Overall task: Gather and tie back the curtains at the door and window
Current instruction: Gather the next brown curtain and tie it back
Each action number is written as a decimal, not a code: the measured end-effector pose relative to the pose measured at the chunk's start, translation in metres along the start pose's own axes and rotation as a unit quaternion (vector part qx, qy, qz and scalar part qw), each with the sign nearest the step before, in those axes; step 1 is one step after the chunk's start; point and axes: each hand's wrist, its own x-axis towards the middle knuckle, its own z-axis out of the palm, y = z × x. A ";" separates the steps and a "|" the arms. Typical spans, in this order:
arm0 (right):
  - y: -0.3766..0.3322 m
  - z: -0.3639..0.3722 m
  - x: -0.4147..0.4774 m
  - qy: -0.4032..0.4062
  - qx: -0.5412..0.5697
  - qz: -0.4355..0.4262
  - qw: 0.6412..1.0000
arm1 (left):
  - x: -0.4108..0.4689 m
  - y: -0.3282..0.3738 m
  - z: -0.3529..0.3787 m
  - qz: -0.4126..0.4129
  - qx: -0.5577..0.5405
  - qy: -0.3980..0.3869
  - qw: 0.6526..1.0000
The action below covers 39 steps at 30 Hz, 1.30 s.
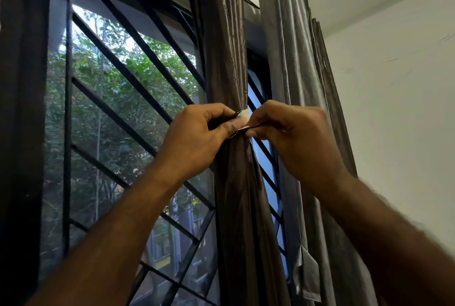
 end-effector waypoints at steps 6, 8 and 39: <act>0.001 -0.008 0.012 -0.051 -0.053 -0.049 0.996 | 0.001 0.005 -0.001 0.000 0.010 -0.047 0.999; 0.001 -0.011 0.017 -0.080 -0.063 -0.033 0.994 | 0.001 0.006 0.000 -0.003 0.015 -0.059 0.998; 0.023 0.004 0.035 -0.161 0.041 0.001 0.986 | -0.004 0.009 0.012 0.126 0.234 0.035 0.964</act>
